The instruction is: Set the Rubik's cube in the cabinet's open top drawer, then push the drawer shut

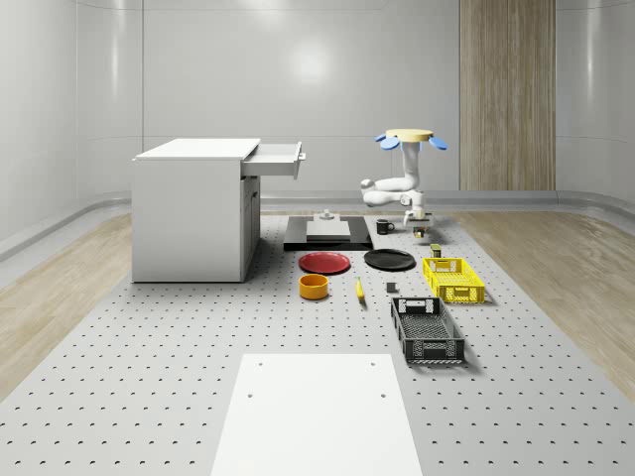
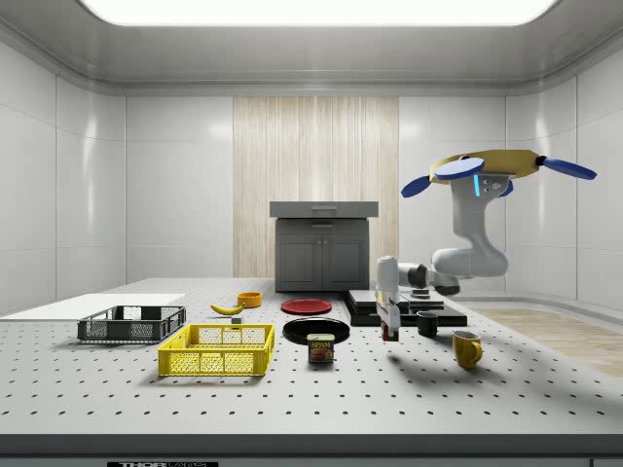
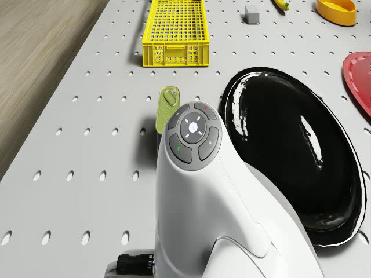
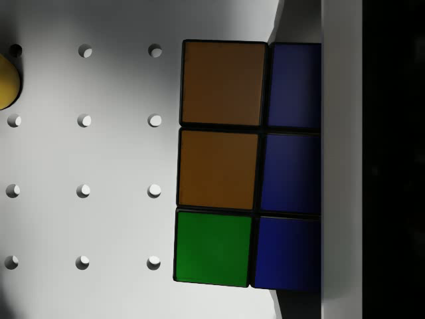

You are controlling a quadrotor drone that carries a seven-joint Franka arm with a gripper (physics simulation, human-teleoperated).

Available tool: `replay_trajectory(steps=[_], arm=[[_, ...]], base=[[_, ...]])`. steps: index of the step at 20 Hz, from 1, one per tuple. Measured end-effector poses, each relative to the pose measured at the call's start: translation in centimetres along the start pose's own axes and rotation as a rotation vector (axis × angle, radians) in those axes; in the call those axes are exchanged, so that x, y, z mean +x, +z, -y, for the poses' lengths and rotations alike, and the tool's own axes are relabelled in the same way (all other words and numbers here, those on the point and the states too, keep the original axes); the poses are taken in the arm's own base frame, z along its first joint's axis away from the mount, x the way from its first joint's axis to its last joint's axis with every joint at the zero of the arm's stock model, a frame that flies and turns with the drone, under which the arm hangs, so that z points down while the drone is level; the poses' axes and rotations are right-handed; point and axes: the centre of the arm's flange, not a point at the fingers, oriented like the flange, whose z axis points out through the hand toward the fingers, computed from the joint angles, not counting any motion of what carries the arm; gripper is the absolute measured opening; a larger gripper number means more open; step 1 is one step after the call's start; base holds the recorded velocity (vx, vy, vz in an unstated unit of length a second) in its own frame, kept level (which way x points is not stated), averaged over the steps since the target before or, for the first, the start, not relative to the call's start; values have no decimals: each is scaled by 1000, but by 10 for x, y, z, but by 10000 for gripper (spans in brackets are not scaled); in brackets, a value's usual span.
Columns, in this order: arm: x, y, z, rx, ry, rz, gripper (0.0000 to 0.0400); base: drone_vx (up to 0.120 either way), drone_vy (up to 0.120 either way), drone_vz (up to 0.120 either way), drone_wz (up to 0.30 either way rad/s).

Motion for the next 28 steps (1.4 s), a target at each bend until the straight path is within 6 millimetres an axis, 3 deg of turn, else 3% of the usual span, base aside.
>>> replay_trajectory(steps=[9,28], arm=[[3,-15,-4,8,-81,9,293],[1,-17,0,6,-67,9,294]], base=[[120,-120,120,0],[120,-120,120,0]])
